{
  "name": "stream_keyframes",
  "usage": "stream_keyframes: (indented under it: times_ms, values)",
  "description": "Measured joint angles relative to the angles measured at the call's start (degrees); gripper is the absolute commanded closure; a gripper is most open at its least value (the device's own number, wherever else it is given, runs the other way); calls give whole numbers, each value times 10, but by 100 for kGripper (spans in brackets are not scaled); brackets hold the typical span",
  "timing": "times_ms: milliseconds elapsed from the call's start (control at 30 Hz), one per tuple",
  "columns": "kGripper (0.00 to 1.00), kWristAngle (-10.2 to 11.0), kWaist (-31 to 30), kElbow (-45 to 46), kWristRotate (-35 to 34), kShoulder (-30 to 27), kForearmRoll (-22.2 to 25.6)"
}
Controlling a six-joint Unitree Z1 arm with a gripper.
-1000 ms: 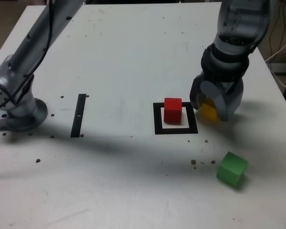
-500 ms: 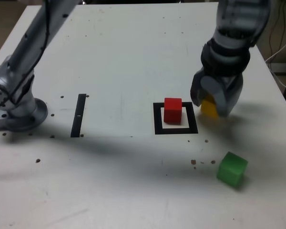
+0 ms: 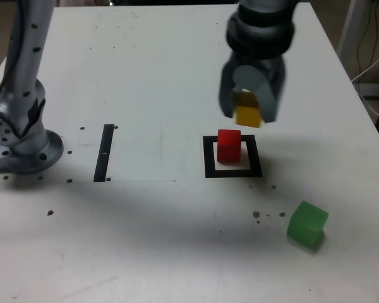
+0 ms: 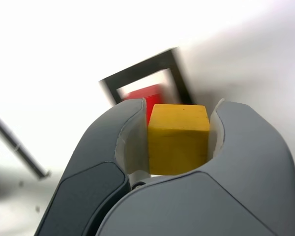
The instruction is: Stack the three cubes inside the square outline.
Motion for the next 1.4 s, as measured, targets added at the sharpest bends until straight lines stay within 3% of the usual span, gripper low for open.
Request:
stream_keyframes:
  times_ms: [200,600,1100,1167,1333,1400]
  values:
    - [67,-18,12,44,-64,-16,0]
    - [67,-58,20,79,-89,-24,-33]
    - [66,-62,36,102,-90,-8,-63]
    - [56,-61,36,102,-90,-8,-68]
    - [9,-58,36,105,-84,-7,-77]
    - [1,-58,37,105,-81,-7,-79]
